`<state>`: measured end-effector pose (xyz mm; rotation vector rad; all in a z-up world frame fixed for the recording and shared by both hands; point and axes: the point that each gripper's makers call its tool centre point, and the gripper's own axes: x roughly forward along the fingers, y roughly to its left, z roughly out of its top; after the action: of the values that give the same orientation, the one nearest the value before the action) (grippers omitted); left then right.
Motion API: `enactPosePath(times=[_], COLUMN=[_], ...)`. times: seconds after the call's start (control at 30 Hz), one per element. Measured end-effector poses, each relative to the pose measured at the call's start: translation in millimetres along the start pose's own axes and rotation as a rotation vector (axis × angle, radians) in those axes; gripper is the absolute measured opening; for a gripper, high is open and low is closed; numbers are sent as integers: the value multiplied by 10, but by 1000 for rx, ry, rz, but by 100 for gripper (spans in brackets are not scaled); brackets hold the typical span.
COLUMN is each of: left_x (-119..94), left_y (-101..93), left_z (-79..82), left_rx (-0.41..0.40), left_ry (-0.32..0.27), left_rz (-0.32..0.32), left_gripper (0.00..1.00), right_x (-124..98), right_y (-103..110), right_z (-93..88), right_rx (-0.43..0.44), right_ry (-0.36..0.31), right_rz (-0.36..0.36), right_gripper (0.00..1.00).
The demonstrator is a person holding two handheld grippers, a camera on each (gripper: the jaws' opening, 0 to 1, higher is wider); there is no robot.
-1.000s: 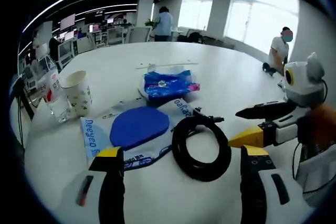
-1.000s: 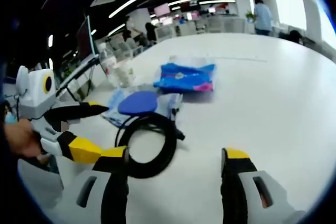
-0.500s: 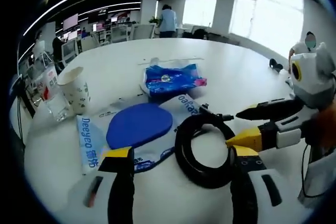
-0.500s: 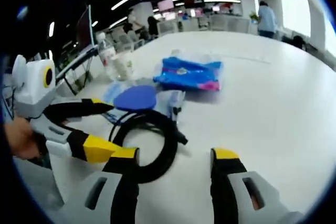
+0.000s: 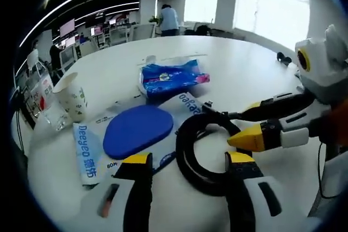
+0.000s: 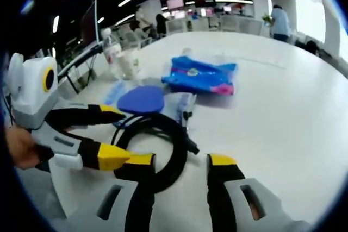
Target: Arrange the tabletop items into an orderly group along one side of the table until the central work area is clear of visible clutter.
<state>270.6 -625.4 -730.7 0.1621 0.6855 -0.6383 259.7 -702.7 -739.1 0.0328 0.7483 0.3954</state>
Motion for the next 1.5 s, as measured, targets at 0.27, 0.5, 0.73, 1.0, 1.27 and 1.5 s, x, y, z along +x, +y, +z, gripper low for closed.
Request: enactPosePath(times=[0.27, 0.5, 0.73, 1.0, 1.27, 1.5], left_x=[37, 22, 12, -12, -95, -189], left_y=[32, 63, 25, 59, 33, 19], left_z=[-37, -21, -29, -28, 3, -14], left_rx=[17, 51, 78, 53, 49, 45], left_ry=[26, 30, 43, 44, 43, 39], left_rz=[19, 57, 70, 79, 70, 59], left_gripper=[37, 26, 16, 12, 10, 9], right_x=[36, 42, 33, 7, -55, -146], right_y=[46, 85, 81, 75, 114, 180], right_z=[-19, -23, -14, 23, 14, -4], right_rx=[-40, -77, -84, -34, -16, 32], right_ry=[17, 26, 22, 21, 48, 41], right_rz=[7, -2, -25, -32, -37, -27], right_gripper=[23, 16, 13, 7, 2, 2])
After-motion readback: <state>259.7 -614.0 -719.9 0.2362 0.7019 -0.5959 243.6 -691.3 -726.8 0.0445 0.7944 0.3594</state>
